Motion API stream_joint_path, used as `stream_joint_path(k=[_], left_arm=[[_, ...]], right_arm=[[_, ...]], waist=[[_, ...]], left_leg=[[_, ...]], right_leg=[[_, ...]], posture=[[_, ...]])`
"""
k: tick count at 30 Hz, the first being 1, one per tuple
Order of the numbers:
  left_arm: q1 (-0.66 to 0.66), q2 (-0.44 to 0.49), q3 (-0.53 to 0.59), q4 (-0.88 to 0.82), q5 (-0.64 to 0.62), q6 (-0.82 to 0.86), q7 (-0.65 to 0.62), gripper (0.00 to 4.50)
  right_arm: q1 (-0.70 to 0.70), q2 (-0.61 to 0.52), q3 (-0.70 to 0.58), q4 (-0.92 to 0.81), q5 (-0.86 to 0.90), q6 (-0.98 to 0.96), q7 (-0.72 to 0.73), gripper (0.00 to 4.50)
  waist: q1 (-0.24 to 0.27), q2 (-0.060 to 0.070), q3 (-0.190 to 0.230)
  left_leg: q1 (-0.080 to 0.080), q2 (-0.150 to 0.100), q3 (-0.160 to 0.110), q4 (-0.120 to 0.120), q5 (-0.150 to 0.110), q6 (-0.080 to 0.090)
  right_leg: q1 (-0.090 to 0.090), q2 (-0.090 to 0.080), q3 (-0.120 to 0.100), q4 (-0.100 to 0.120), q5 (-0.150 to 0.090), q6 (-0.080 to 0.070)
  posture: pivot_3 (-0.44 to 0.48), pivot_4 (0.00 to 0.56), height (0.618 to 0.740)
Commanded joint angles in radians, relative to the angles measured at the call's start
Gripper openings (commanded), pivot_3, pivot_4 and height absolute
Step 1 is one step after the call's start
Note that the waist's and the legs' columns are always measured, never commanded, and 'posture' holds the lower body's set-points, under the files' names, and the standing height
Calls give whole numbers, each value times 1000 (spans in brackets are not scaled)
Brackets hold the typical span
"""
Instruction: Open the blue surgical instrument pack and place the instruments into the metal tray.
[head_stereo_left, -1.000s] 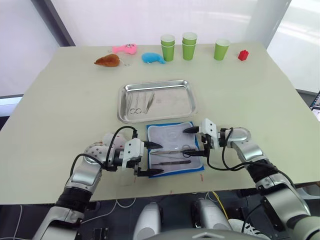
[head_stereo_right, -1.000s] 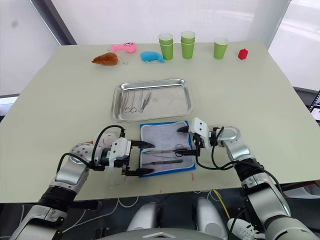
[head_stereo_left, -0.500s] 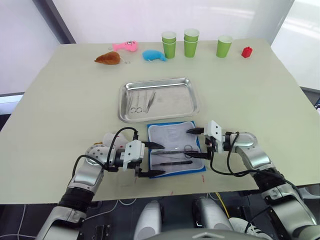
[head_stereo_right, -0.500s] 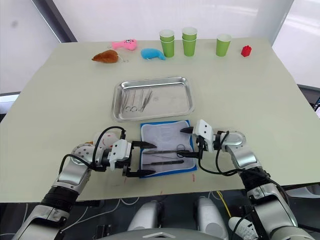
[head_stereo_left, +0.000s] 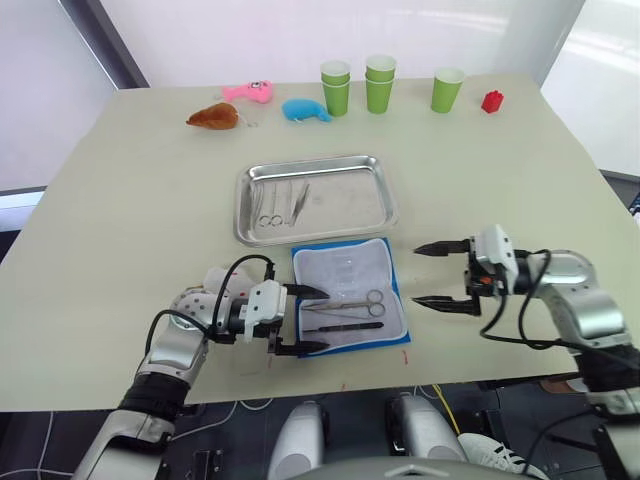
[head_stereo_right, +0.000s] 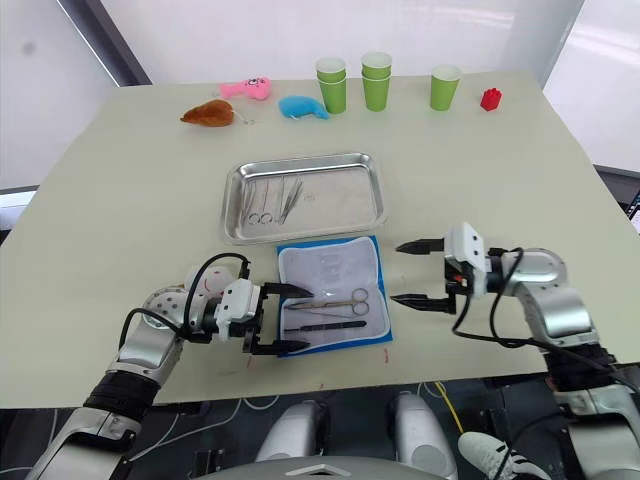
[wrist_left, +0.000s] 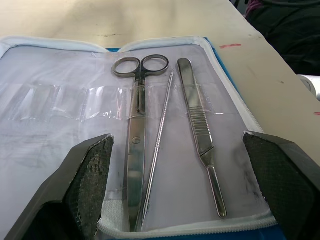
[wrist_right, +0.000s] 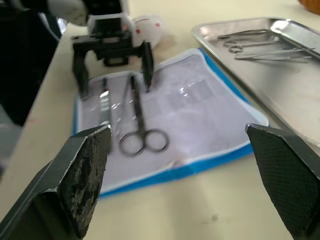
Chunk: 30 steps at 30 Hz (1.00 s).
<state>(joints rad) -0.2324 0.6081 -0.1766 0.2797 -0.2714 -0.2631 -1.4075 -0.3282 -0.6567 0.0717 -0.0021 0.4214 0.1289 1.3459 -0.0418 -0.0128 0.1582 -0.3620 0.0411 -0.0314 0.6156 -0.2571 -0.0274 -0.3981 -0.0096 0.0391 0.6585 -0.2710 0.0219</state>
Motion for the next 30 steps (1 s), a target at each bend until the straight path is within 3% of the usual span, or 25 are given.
stream_joint_path(k=[1,9,15,30], left_arm=[[41,9,-51,119,60,28,-25,4368],[16,-1,-50,180,52,11,-70,4368],[0,-16,-50,200,44,11,-88,4368],[-53,-35,-41,233,24,106,-124,4368]], right_arm=[[27,-67,-66,-94,77,32,51,4500],[61,-229,-232,-183,243,161,108,4500],[50,-273,-275,-171,271,192,122,4500],[-54,-168,-113,-175,139,145,35,4500]], waist=[[-1,0,0],[-2,1,0],[-1,2,0],[0,2,0]], left_leg=[[0,0,0,0,0,0],[1,0,0,2,0,0],[1,0,0,2,0,0],[0,0,0,4,0,0]], right_leg=[[0,0,0,0,0,0],[0,1,0,2,0,0],[1,1,0,2,0,0],[1,2,0,3,0,1]], posture=[[0,150,740],[0,150,740],[0,150,740],[0,150,740]])
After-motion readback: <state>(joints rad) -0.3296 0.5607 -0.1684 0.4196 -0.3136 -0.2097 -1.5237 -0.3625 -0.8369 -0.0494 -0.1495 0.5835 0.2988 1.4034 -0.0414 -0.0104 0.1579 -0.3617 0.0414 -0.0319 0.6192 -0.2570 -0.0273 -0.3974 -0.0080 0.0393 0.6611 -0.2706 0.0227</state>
